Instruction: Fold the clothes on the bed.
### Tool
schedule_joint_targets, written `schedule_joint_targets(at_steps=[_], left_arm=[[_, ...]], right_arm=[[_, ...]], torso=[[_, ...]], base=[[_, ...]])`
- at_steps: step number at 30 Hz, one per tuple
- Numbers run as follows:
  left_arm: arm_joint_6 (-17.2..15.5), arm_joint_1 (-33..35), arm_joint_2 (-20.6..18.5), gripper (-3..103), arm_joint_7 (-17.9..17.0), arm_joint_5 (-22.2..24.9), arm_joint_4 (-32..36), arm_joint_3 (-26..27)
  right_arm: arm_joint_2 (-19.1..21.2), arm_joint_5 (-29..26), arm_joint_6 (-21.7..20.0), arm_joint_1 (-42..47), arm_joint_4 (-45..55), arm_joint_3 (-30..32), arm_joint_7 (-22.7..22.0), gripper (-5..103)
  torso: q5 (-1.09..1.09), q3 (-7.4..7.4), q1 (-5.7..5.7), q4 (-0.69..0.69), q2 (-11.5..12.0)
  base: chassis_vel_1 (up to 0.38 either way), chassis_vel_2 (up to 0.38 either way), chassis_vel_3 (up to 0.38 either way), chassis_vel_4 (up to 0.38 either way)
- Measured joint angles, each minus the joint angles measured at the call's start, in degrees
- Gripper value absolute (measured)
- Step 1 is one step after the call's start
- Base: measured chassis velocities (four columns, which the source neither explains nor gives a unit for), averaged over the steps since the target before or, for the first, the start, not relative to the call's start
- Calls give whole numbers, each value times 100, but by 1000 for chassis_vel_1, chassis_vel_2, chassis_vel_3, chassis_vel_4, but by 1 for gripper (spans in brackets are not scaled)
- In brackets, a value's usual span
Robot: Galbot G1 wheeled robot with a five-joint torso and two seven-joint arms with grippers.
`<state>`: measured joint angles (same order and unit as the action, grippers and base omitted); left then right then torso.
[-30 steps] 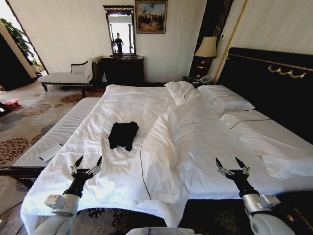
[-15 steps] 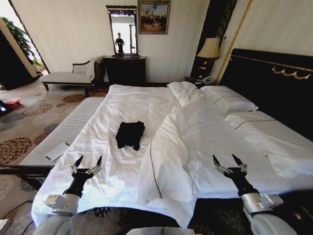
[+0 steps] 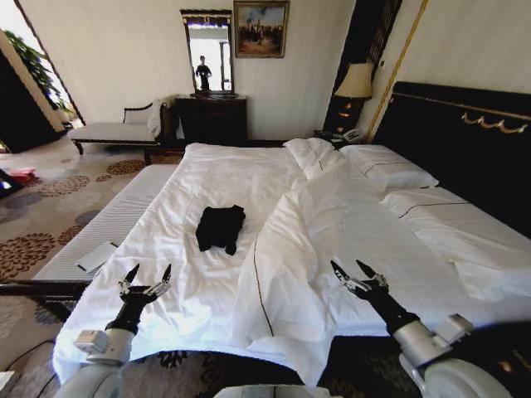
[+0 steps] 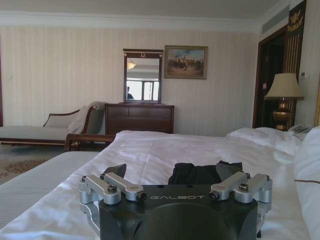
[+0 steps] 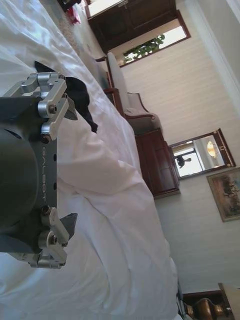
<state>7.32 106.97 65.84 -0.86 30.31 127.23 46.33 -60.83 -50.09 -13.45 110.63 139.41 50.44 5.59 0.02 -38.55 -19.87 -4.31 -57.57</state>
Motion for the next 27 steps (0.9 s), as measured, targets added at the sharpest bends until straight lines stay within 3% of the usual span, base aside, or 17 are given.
schedule_joint_targets(at_steps=[2, 6, 11, 15, 17, 19, 23, 27], left_arm=[[22, 5, 22, 100, 5, -15, -44, -18], [24, 1, 68, 100, 18, -29, -68, -41], [37, -9, 94, 100, 20, -62, -139, -42], [55, 23, 107, 100, 21, -70, -168, -38], [57, 36, 124, 100, 22, -90, -168, -37], [56, 36, 126, 100, 22, -91, -168, -37], [59, 57, 149, 100, 22, -100, -168, -37], [59, 57, 161, 100, 22, -121, -164, -44]], right_arm=[[357, 21, -181, 20, -82, -78, -137, 100], [706, 207, -249, 59, -264, -62, -167, 100], [963, -132, -361, 117, -147, 46, -313, 100], [1303, -679, -564, 260, 128, 156, -507, 100], [1536, -1678, -932, 192, 307, 199, -866, 100], [1575, -1831, -989, 158, 325, 206, -921, 100], [2053, -2810, -1457, -356, 276, 251, -1377, 100], [2330, -2940, -1596, -623, 23, 176, -1552, 100]], torso=[[-1, 0, 0, 1, 0], [-2, 0, 0, 0, 0], [0, 0, 0, 0, 0], [-2, 0, 0, 0, 0], [-3, 0, 1, -1, 0], [-2, 0, 1, -1, 0], [-1, 0, 0, 1, 0], [-1, 0, 0, 1, 0]], base=[[0, 0, 0, 0], [0, 0, 0, 0], [0, 0, 0, 0], [0, 0, 0, 0], [0, 0, 0, 0], [0, 0, 0, 0], [0, 0, 0, 0], [0, 0, 0, 0]])
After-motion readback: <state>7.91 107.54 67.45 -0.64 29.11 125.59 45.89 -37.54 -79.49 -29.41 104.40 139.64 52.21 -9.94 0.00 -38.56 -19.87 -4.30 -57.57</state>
